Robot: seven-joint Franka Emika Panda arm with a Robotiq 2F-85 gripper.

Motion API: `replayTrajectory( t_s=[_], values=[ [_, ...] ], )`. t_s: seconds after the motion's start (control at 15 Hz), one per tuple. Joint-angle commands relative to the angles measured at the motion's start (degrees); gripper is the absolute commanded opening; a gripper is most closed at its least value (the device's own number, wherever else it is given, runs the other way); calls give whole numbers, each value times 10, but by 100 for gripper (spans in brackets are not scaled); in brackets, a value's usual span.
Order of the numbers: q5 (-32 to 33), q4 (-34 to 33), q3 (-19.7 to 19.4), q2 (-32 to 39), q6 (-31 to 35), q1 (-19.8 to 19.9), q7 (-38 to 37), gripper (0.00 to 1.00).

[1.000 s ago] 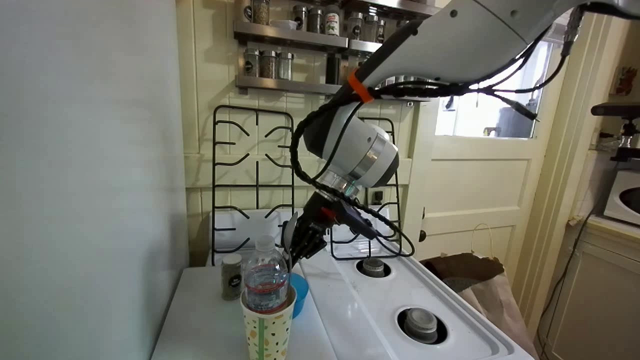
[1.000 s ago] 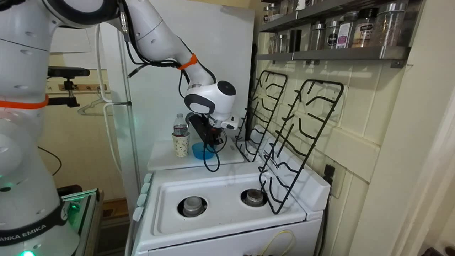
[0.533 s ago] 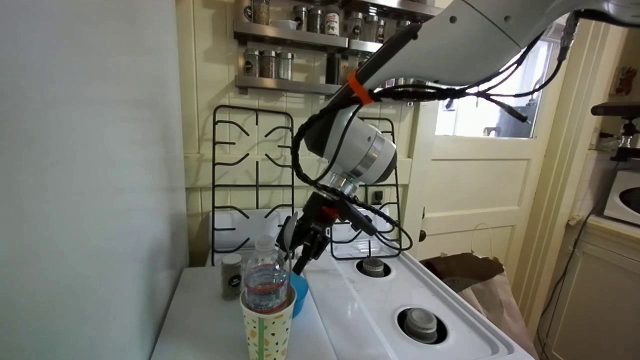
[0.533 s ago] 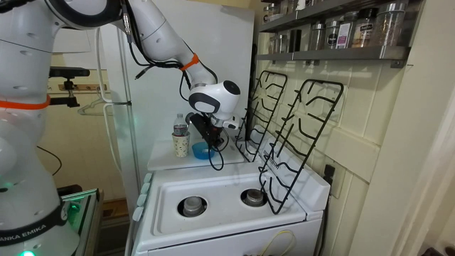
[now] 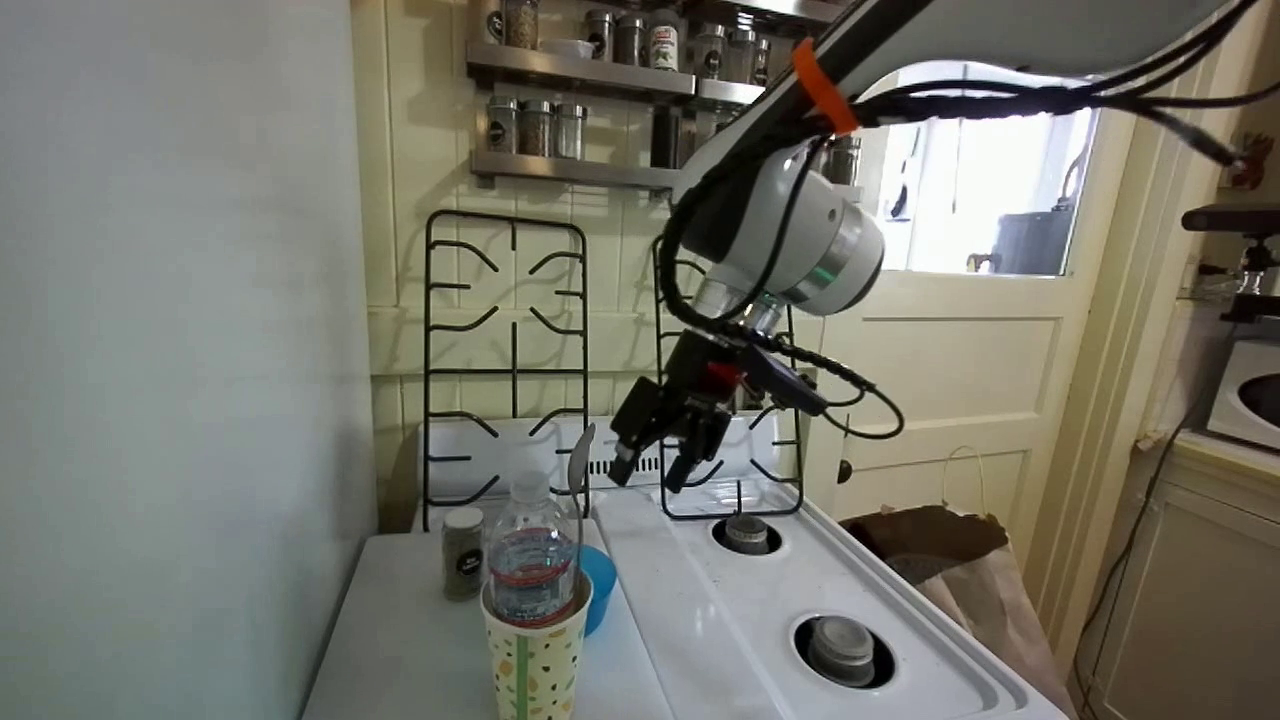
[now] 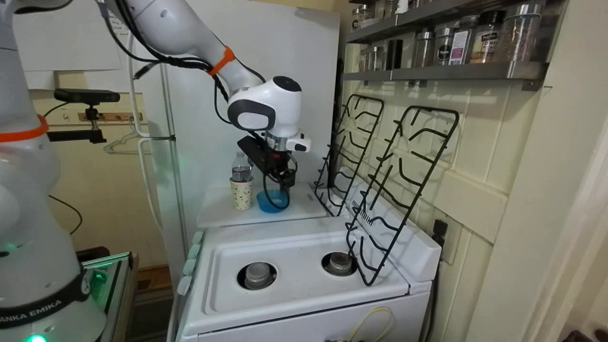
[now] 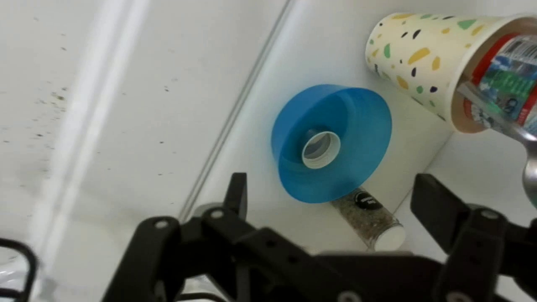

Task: Put the silver object in the bowl

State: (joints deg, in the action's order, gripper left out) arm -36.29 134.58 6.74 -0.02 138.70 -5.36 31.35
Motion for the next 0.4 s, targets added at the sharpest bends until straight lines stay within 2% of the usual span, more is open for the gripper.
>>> replayTrajectory(
  t_s=[0.0,0.07,0.13,0.2,0.27,0.33],
  values=[
    [40,132,-15,-146,65,6,-78,100],
    [73,161,-18,-178,82,10,-106,100],
    [140,184,-16,-211,80,17,-127,100],
    [185,200,-2,-243,49,37,-125,100],
    [131,139,-43,-162,64,-6,-100,100],
    [164,161,-42,-190,62,-2,-115,100]
  ],
)
